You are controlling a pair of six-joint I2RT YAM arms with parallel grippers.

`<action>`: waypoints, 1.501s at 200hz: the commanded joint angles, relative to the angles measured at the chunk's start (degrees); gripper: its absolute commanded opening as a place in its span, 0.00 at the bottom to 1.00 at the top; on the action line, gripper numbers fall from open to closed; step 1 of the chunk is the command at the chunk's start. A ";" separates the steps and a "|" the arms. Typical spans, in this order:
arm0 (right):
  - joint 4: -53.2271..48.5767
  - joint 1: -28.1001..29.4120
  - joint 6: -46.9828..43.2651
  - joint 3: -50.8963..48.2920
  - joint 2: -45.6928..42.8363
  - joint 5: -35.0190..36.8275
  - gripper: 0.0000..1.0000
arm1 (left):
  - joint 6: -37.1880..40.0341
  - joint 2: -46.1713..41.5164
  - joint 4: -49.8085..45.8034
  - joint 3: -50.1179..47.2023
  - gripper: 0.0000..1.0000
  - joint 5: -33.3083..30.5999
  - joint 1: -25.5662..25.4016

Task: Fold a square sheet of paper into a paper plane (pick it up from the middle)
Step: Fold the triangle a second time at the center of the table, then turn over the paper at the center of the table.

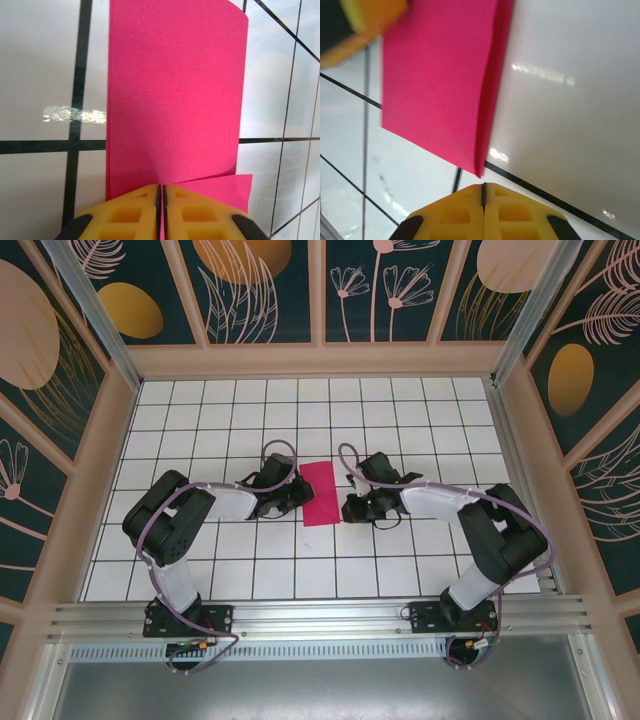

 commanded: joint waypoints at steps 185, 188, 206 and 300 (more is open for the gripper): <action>15.07 -3.57 -0.53 9.16 13.94 -10.98 0.16 | -8.59 -12.66 14.42 -13.77 0.52 7.47 3.76; 15.34 -3.56 -0.46 9.13 14.01 -11.29 0.14 | -8.68 -12.66 14.77 -14.01 0.52 7.63 3.80; 18.29 -3.57 0.93 8.62 13.79 -14.49 0.04 | -8.68 -12.88 16.26 -14.83 0.55 8.79 4.03; 30.17 -7.69 10.54 4.78 10.71 -26.22 0.03 | -11.13 -10.37 30.42 -17.11 0.68 14.07 4.53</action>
